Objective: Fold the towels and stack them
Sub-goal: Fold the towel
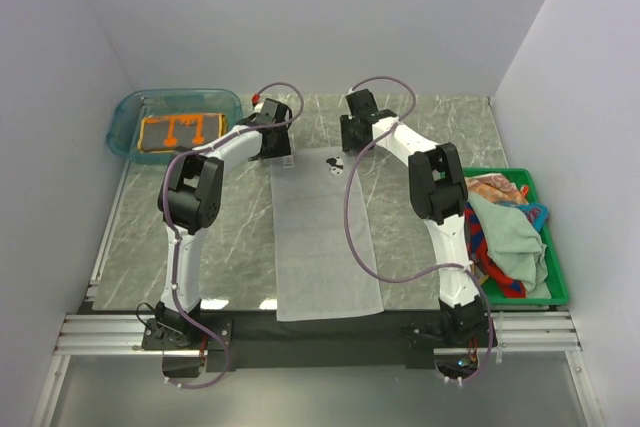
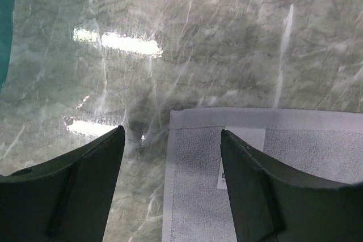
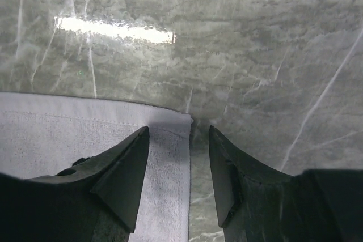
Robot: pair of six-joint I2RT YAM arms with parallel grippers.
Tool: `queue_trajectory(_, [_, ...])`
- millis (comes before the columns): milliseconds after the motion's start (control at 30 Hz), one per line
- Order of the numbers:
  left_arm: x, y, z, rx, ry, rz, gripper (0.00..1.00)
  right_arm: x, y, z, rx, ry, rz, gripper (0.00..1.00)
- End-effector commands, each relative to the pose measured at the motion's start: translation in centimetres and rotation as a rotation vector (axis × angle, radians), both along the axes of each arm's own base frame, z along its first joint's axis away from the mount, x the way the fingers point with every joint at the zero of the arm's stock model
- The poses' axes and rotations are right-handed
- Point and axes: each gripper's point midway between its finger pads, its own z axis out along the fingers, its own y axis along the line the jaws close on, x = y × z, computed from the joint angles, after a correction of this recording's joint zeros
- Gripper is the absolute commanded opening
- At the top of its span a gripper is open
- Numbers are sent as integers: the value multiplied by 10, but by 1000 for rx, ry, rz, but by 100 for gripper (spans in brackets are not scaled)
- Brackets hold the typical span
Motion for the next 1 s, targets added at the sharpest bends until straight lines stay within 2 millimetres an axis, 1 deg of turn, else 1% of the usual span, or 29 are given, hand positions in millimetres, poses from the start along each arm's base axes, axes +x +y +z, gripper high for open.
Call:
queue_trajectory(0, [1,-2,-2,-14,-4,-3,74,-6,1,-13,-24,54,-12,47])
queue_trajectory(33, [1,-1,-2,-13,-4,-2,74,-6,1,-13,-31,52,-12,43])
queue_trajectory(67, [0,-1,-4,-11,1,-4,74,-6,0,-15,-46,53,-16,41])
queue_trajectory(100, [-1,-1,-5,-8,4,-3,74,-8,3,-14,-51,58,-4,38])
queue_trajectory(200, [-4,0,-10,-7,21,2,74,-13,1,-21,-66,102,-1,34])
queue_trajectory(233, [-4,-1,-11,-11,22,2,74,-13,2,-20,-67,102,2,33])
queue_trajectory(300, [-6,-1,-12,-15,25,4,74,-16,1,-23,-82,111,7,26])
queue_trajectory(433, [-9,1,-15,-8,37,1,74,-25,4,-26,-76,133,21,25])
queue_trajectory(467, [-9,2,-14,-9,35,5,74,-25,5,-23,-68,129,16,26])
queue_trajectory(500, [-10,1,-14,-10,35,3,74,-27,6,-26,-55,133,21,27])
queue_trajectory(567, [-10,0,-14,-15,34,1,74,-29,11,-25,-37,135,31,30])
queue_trajectory(600, [-10,0,-13,-19,33,3,74,-32,12,-25,-38,151,34,30])
queue_trajectory(667, [-11,0,-14,-21,36,2,74,-32,10,-26,-63,149,31,31])
queue_trajectory(733, [-11,0,-16,-19,41,4,74,-38,11,-28,-89,155,31,31])
queue_trajectory(767, [-12,0,-16,-17,42,5,74,-38,9,-26,-101,149,21,31])
queue_trajectory(833, [-13,1,-17,-14,47,7,74,-45,9,-29,-106,156,20,29])
queue_trajectory(867, [-13,1,-17,-16,47,7,74,-45,8,-27,-104,153,21,25])
queue_trajectory(933, [-14,0,-18,-18,50,6,73,-49,6,-29,-108,162,20,14])
queue_trajectory(967, [-13,0,-17,-19,49,6,73,-50,6,-28,-106,163,20,2])
